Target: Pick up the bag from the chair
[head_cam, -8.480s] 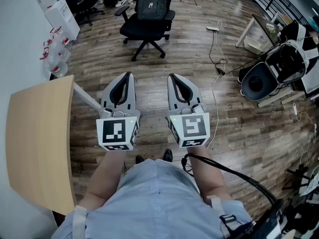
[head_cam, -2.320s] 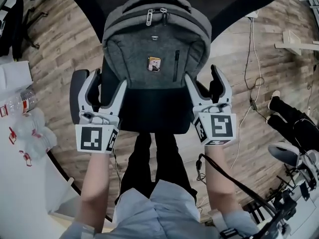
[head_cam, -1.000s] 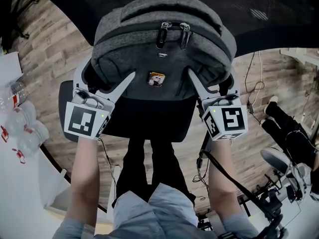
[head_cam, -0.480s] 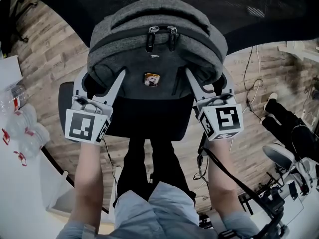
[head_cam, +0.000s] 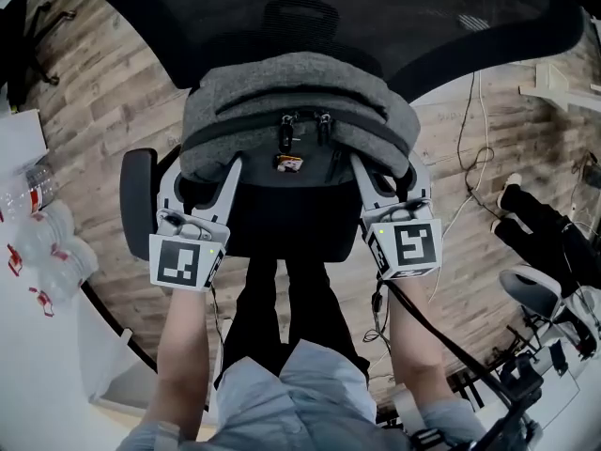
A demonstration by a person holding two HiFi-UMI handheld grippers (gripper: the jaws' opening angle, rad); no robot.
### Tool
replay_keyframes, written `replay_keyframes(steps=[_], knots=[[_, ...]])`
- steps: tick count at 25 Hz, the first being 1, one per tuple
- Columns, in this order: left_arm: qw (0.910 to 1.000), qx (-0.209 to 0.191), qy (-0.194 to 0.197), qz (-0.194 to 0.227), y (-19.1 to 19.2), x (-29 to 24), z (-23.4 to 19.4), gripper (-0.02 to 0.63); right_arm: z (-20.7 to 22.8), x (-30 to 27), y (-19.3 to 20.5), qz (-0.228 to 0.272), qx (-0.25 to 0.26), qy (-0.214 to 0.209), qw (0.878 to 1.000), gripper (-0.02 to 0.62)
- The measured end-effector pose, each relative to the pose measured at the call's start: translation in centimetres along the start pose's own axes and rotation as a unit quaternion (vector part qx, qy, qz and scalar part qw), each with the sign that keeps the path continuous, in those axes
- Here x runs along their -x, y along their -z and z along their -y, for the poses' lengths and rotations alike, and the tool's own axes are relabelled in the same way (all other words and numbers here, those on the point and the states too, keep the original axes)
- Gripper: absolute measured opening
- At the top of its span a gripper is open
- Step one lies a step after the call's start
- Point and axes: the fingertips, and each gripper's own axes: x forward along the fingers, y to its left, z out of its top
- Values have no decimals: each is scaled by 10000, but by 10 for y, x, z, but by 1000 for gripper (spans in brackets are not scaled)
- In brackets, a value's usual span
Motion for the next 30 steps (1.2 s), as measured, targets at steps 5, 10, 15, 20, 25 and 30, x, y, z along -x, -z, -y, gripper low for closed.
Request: replay_keyframes(steps=[5,10,15,20,25,30], knots=[[10000,-63,73,-26,5,12,12,173,-8,18,6,90,79,121,9999,195],[9999,-120,-112,-28,2,17,13,155,-14,24,1,242,215,162,9993,153],[9997,-213,-150,-12,-14,26,13,150,-20,31,-10,332,155,64,9993,138],[9993,-265,-260,34,-40,42,11,149,-29,45,-33,418,107,116,9990,133],[9992,-213,-320,81,-79,76,12,150,-46,74,-74,505,182,175,9984,133],[9979,-399,-453,243,-131,104,14,150,-55,103,-122,805,156,222,9964,135]])
